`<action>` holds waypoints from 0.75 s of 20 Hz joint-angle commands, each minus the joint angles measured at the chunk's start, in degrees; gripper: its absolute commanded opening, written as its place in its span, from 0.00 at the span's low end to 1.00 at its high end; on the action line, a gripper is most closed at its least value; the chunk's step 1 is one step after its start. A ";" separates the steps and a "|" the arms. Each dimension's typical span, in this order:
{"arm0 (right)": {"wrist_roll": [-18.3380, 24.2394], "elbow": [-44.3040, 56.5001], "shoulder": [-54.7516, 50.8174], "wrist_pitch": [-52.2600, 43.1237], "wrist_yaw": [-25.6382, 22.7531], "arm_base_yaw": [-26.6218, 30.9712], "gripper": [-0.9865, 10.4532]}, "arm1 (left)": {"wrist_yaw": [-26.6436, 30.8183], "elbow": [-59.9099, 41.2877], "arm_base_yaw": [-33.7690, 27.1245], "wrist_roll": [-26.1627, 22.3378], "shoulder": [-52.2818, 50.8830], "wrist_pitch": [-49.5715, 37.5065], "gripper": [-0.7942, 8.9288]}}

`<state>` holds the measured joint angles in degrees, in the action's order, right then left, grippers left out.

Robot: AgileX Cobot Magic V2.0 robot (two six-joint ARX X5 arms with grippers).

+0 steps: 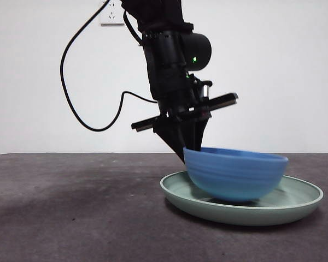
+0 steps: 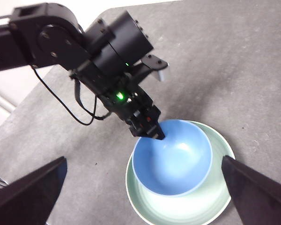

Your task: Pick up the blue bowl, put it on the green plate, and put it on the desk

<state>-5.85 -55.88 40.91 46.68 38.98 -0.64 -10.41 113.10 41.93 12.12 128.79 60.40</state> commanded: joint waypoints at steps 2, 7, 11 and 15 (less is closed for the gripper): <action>-0.09 -1.16 0.20 -0.33 0.02 -0.02 0.61 | -0.11 1.60 1.03 -0.11 2.62 -0.20 0.11; -0.09 -1.16 0.20 -0.33 0.00 -0.02 0.61 | -0.11 1.62 1.16 -0.07 2.60 -0.15 0.43; -0.09 -1.16 0.20 -0.33 0.00 -0.02 0.61 | -0.11 4.79 1.16 -1.38 2.56 4.39 0.57; -0.09 -1.16 0.20 -0.33 -0.02 -0.02 0.61 | -0.04 10.99 1.16 -4.31 0.07 10.58 0.56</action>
<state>-5.85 -55.88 40.91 46.68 38.96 -0.64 -10.59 122.21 42.61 9.28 129.36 70.96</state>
